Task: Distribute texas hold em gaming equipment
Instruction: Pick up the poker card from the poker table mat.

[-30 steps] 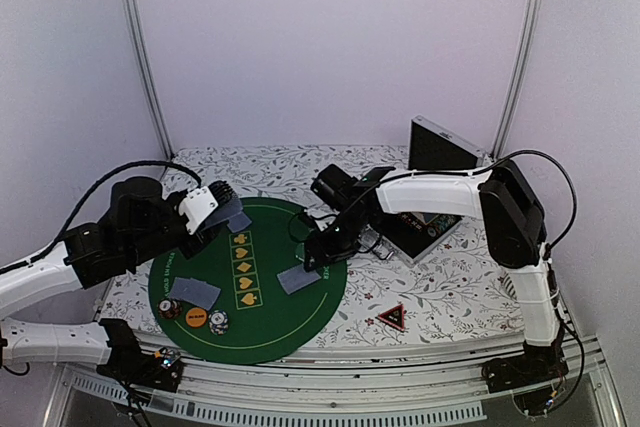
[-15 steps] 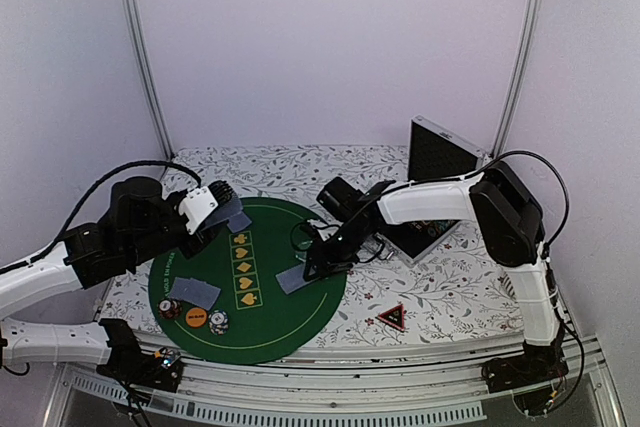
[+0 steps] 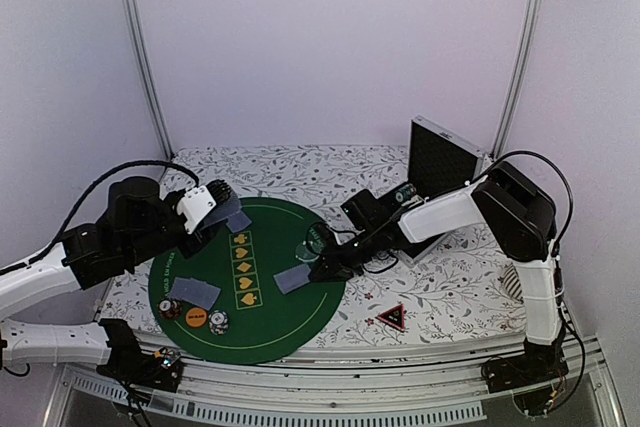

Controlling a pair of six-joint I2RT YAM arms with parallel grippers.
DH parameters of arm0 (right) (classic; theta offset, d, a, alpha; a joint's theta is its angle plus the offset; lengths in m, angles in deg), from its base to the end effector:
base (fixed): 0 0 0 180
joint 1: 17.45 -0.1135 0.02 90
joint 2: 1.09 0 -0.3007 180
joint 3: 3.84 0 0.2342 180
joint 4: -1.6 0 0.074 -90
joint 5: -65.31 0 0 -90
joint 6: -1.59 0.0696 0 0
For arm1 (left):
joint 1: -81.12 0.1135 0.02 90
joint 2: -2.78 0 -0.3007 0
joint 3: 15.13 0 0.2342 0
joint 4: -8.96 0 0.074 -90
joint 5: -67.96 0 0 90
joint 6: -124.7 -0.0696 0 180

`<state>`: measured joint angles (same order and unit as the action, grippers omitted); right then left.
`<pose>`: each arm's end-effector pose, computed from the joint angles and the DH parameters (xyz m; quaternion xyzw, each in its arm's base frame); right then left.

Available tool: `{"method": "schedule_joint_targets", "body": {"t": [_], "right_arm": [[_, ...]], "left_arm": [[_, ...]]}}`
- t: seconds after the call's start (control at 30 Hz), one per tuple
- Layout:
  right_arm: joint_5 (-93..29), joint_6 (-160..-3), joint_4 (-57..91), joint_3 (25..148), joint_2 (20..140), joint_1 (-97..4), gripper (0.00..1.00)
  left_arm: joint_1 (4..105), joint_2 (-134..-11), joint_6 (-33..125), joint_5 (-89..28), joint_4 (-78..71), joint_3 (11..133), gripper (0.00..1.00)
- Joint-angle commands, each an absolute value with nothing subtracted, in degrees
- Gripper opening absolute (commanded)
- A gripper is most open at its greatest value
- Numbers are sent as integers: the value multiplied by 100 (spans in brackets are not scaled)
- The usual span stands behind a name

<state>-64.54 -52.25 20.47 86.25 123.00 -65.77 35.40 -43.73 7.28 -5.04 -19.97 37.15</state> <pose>0.2723 0.3729 0.1300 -0.2023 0.8747 0.4404 0.0044 0.1370 -0.1113 0.2999 0.4264 0.7115 0.0352 0.5574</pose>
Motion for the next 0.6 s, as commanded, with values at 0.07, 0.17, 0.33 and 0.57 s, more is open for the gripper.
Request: {"method": "schedule_joint_targets", "body": {"t": [0.07, 0.17, 0.33, 0.57], "right_arm": [[-6655, -4671, 1643, 8314, 12411, -6680, 8], [-6680, -4675, 1643, 8382, 12329, -6682, 3], [-6747, -4920, 1993, 8842, 12070, -6680, 3], [-6487, -4488, 1351, 9813, 12153, -6681, 3]], "left_arm": [[3488, -4310, 744, -512, -1821, 3637, 52], [3486, -4319, 739, -507, -1819, 3637, 52], [3488, -4328, 735, -467, -1812, 3644, 52], [3493, -4371, 754, -298, -1771, 3648, 52]]}}
